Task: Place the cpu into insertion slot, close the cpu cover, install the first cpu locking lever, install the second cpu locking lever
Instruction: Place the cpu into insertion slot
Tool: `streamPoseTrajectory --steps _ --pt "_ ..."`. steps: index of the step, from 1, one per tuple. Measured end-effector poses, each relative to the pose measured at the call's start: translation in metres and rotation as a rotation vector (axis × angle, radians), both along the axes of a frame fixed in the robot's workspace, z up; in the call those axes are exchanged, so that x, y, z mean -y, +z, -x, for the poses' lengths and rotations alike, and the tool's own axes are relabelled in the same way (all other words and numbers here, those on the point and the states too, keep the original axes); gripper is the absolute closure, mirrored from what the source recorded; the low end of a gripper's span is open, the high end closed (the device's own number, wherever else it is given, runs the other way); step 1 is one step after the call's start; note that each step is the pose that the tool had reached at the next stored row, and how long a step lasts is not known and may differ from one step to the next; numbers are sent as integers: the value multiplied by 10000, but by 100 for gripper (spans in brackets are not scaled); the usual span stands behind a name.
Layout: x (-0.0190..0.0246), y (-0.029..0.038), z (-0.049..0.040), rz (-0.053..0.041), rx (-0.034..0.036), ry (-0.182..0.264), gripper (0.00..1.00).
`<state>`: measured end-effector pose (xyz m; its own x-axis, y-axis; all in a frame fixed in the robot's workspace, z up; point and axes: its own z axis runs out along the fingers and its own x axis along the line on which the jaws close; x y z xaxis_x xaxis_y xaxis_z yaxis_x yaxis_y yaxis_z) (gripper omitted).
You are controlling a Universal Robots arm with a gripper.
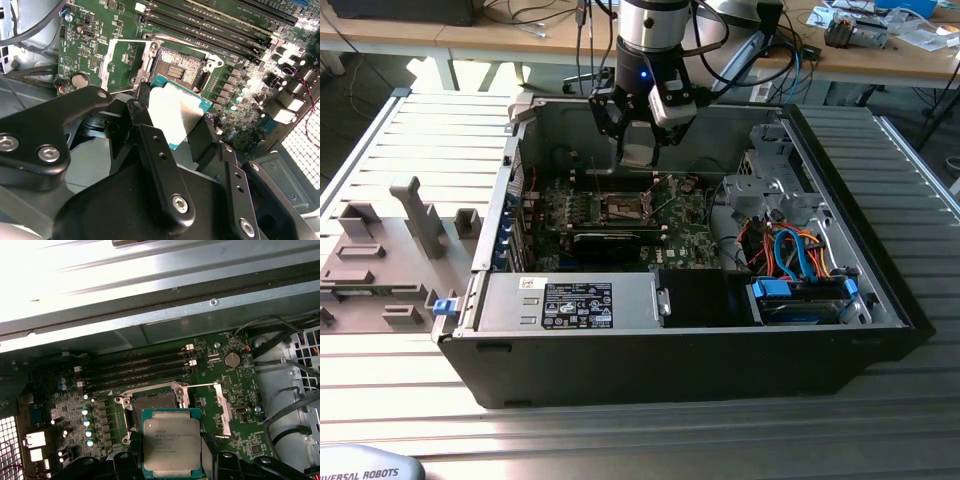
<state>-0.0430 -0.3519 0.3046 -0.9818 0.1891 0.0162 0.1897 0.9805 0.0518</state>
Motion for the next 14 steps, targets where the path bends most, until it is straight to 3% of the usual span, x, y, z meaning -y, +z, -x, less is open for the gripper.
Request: streamPoseTrajectory --steps 14 --pt "0 0 0 -1 0 -152 46"
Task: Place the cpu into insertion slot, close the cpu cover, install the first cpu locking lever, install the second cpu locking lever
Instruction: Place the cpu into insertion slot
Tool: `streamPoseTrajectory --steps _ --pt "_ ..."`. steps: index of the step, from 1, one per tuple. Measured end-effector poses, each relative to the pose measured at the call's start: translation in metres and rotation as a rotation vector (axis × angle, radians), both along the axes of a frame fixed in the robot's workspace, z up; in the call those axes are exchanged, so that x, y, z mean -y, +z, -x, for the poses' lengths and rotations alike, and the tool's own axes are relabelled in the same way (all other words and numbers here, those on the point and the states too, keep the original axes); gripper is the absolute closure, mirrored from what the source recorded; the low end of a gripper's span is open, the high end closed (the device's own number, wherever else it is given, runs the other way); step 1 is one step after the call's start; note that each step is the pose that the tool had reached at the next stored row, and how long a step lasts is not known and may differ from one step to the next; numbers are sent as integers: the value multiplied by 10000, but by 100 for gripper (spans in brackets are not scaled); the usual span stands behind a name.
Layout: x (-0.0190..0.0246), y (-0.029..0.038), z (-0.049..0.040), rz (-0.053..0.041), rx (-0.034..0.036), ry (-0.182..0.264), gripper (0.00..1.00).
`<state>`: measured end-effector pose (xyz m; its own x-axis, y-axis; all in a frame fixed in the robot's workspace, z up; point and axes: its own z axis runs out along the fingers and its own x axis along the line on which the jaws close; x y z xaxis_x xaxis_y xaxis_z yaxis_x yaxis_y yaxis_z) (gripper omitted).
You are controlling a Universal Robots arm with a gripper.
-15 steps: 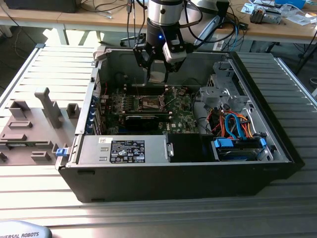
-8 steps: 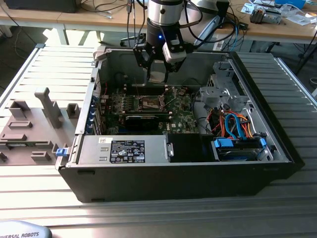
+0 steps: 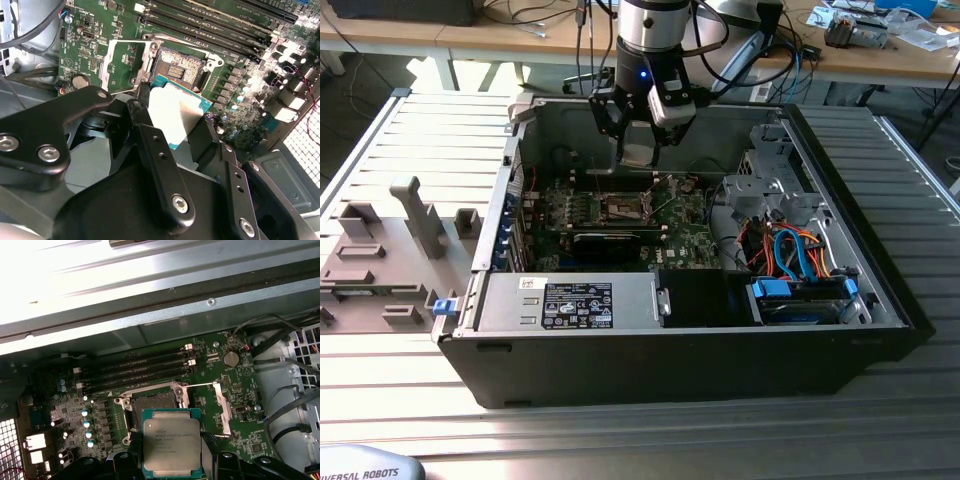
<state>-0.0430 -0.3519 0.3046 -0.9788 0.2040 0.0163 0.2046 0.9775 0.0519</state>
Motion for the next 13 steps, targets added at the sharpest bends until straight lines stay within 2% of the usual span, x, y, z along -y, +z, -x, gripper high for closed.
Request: streamPoseTrajectory --steps 13 --pt "0 0 0 0 0 -147 46"
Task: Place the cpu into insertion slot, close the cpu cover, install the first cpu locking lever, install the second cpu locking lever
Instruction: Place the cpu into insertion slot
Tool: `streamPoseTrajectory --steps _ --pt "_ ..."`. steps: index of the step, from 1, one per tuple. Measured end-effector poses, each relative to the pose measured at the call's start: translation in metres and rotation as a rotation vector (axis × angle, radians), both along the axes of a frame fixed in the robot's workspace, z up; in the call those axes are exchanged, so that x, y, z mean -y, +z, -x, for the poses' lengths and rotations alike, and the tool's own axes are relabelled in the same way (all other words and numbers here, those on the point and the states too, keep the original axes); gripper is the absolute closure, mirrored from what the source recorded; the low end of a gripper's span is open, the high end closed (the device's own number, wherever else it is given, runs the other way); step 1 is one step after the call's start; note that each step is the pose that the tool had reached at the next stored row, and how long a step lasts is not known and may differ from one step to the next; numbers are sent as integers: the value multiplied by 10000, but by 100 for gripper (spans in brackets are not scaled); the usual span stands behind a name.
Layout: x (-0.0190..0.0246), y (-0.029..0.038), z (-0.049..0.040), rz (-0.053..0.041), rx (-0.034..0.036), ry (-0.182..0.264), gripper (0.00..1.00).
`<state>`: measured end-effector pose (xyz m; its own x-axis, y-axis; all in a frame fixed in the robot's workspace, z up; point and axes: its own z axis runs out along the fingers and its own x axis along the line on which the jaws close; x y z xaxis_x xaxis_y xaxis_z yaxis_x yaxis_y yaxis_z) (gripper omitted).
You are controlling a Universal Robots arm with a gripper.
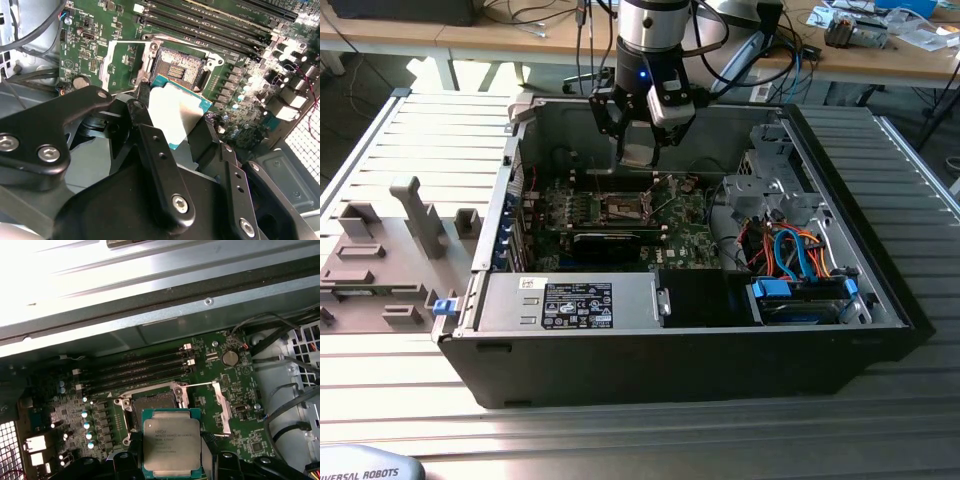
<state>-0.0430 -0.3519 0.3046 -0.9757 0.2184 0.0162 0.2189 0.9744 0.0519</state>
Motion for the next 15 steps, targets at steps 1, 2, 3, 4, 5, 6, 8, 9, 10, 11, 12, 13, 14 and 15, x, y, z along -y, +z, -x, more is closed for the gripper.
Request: streamPoseTrajectory --steps 1,2,3,4,5,6,8,9,10,11,12,13,14,15 --pt "0 0 0 0 0 -9 46" --pt "0 0 0 0 0 -27 46" --pt "0 0 0 0 0 -39 46" --pt "0 0 0 0 0 -47 46" --pt "0 0 0 0 -1 -57 46" --pt "0 0 0 1 0 -65 46" --pt "0 0 0 0 0 -91 46" --pt "0 0 0 0 0 -100 46" --pt "0 0 0 0 0 -111 46" --pt "0 0 0 0 0 -120 46" --pt "0 0 0 0 0 -129 46" --pt "0 0 0 0 0 -142 46" --pt "0 0 0 0 0 -157 46" --pt "0 0 0 0 0 -163 46"
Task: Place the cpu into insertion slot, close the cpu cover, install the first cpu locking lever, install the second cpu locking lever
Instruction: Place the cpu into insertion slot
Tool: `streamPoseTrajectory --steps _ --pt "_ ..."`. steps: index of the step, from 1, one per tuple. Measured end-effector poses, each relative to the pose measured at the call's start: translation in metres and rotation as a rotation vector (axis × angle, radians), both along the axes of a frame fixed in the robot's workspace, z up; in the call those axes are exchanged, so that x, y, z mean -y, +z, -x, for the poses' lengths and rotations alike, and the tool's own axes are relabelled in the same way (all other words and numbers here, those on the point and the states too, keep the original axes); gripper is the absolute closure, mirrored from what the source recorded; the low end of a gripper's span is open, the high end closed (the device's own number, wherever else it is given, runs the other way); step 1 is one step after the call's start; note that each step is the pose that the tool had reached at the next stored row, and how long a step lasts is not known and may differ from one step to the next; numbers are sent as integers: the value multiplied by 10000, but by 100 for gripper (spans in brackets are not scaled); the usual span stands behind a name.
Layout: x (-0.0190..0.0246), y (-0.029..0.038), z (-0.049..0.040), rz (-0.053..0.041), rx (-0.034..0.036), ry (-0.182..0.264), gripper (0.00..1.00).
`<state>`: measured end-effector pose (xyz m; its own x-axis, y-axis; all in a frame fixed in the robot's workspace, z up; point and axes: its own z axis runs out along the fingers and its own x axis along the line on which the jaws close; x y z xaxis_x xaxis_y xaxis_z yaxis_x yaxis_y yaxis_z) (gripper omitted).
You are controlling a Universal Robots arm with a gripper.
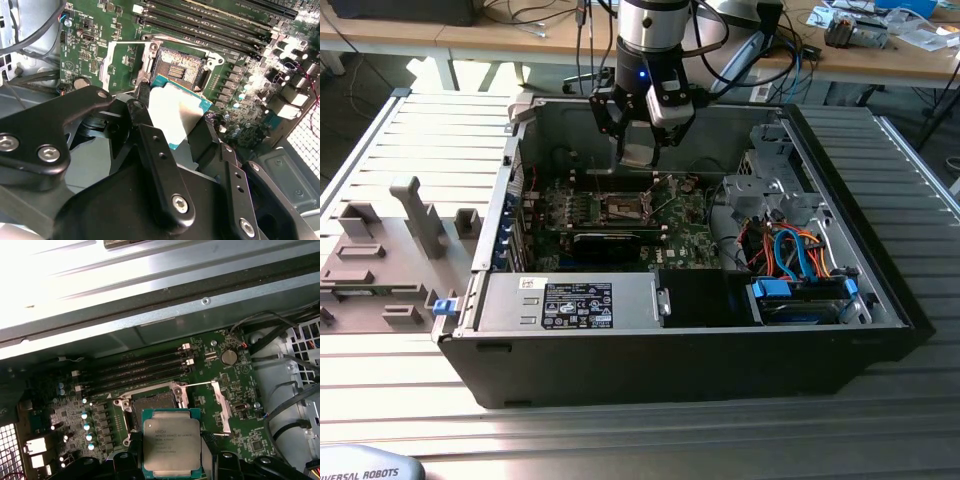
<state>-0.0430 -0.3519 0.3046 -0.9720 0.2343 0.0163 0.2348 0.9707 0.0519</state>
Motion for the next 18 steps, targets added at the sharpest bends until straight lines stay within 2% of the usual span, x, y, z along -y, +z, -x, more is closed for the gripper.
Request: streamPoseTrajectory --steps 18 --pt "0 0 0 0 0 -173 46"
